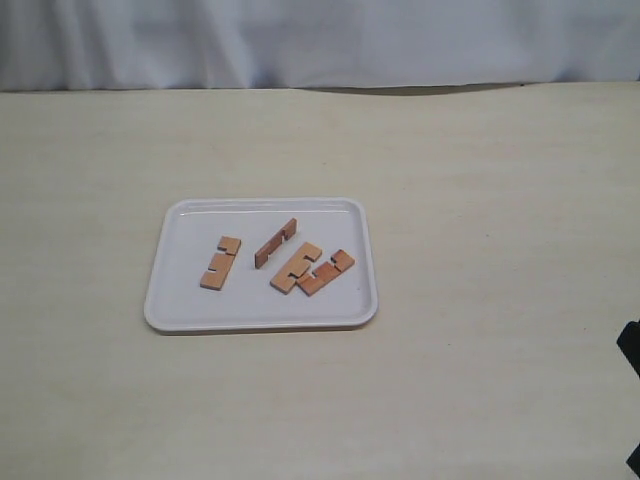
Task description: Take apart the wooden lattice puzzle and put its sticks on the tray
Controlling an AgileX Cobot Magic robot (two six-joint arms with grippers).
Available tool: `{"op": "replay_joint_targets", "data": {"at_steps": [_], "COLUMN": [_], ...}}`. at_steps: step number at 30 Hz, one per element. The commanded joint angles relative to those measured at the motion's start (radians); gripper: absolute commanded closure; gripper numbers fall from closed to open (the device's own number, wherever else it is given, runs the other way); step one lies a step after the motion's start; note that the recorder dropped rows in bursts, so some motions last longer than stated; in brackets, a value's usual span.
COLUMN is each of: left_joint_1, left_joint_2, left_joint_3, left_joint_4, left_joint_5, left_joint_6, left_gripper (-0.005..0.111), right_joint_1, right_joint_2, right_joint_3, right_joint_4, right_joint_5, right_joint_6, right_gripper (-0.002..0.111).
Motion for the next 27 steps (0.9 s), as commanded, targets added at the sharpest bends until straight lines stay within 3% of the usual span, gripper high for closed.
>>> {"op": "replay_joint_targets", "data": {"at_steps": [1, 9, 14, 27], "left_joint_1": [-0.007, -0.007, -0.007, -0.007], "left_joint_2": [-0.001, -0.001, -0.001, -0.001], "left_joint_3": [0.002, 0.002, 0.002, 0.002], "left_joint_4": [0.006, 0.001, 0.019, 0.033], "left_joint_5": [0.008, 0.094, 0.288, 0.283], "left_joint_6": [0.008, -0.021, -0.018, -0.018], "left_gripper": [0.107, 0.107, 0.107, 0.107], "right_joint_1": [0.0, 0.0, 0.0, 0.0], "right_joint_2": [-0.004, -0.004, -0.004, -0.004], "right_joint_3": [0.002, 0.002, 0.002, 0.002], "right_joint_4": [-0.002, -0.002, -0.002, -0.002], "right_joint_5": [0.001, 0.001, 0.001, 0.001], "right_joint_6": [-0.007, -0.007, -0.007, -0.007], "right_gripper": [0.104, 0.104, 0.104, 0.104]}}
